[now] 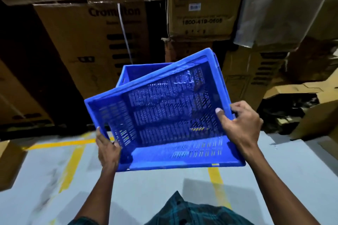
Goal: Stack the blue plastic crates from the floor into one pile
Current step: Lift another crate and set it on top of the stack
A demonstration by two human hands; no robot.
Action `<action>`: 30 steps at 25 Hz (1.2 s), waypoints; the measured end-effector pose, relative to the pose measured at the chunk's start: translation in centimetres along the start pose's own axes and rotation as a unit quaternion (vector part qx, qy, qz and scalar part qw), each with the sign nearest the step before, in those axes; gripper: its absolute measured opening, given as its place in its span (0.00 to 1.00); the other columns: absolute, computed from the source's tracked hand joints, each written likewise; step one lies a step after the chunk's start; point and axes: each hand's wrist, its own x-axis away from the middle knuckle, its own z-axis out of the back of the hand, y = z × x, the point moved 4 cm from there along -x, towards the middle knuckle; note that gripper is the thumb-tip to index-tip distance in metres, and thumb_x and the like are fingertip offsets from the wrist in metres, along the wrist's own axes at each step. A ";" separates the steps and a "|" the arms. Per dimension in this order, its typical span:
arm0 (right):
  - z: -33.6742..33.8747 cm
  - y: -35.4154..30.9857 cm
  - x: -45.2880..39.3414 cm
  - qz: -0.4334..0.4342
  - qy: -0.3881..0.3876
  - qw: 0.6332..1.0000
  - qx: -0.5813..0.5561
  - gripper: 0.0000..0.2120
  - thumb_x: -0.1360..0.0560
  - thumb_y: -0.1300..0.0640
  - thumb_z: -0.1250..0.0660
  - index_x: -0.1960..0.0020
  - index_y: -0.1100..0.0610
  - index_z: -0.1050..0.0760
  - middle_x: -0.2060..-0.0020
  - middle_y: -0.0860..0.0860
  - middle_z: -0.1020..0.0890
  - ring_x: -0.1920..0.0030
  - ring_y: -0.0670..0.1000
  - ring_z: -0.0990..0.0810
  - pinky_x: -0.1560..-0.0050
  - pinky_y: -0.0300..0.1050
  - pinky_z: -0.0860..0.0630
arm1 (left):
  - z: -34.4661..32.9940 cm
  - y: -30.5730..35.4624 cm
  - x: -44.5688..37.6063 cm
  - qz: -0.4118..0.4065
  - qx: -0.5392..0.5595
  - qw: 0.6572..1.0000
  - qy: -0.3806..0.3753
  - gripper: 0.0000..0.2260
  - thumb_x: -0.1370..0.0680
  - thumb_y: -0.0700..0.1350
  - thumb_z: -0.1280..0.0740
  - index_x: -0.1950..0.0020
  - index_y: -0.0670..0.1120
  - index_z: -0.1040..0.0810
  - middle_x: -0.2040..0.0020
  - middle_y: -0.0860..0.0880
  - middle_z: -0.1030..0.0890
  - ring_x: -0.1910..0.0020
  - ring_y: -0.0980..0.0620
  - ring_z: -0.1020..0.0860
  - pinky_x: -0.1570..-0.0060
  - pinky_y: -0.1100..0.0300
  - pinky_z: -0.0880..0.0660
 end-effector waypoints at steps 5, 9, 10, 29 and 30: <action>-1.5 -3.0 0.4 0.002 0.076 0.997 -0.029 0.13 0.29 0.48 0.27 0.60 0.60 0.17 0.60 0.51 0.18 0.64 0.50 0.21 0.65 0.42 0.31 | 2.4 1.7 -7.5 0.017 0.056 0.998 0.015 0.29 0.23 0.37 0.35 0.25 0.42 0.44 0.36 0.32 0.25 0.41 0.30 0.24 0.45 0.41 0.26; -4.5 -2.2 -0.9 -0.004 0.111 0.993 -0.041 0.09 0.28 0.54 0.26 0.61 0.60 0.17 0.61 0.54 0.18 0.66 0.50 0.23 0.64 0.39 0.36 | 3.1 3.3 -11.7 0.004 0.081 0.996 0.041 0.23 0.24 0.36 0.35 0.29 0.42 0.36 0.37 0.35 0.24 0.42 0.32 0.23 0.46 0.43 0.26; -5.6 -1.6 -1.5 -0.015 0.113 0.993 -0.043 0.09 0.27 0.55 0.26 0.61 0.61 0.17 0.61 0.54 0.18 0.66 0.52 0.22 0.64 0.39 0.36 | 3.0 3.8 -12.5 0.004 0.081 0.996 0.045 0.23 0.24 0.37 0.35 0.30 0.43 0.35 0.38 0.35 0.23 0.43 0.32 0.23 0.46 0.43 0.26; -24.3 9.0 -23.7 -0.117 -0.015 0.991 -0.060 0.09 0.30 0.57 0.25 0.53 0.62 0.15 0.57 0.56 0.13 0.61 0.49 0.19 0.61 0.21 0.33 | -4.5 16.3 -28.1 -0.078 0.007 0.991 0.106 0.13 0.24 0.44 0.35 0.39 0.49 0.25 0.42 0.44 0.21 0.44 0.38 0.22 0.52 0.48 0.25; -25.3 9.0 -24.9 -0.123 -0.034 0.990 -0.052 0.09 0.31 0.56 0.26 0.55 0.61 0.14 0.58 0.55 0.13 0.62 0.48 0.18 0.63 0.25 0.31 | -4.8 16.6 -29.1 -0.071 -0.003 0.993 0.096 0.12 0.24 0.45 0.35 0.40 0.50 0.25 0.43 0.44 0.20 0.45 0.38 0.22 0.52 0.47 0.25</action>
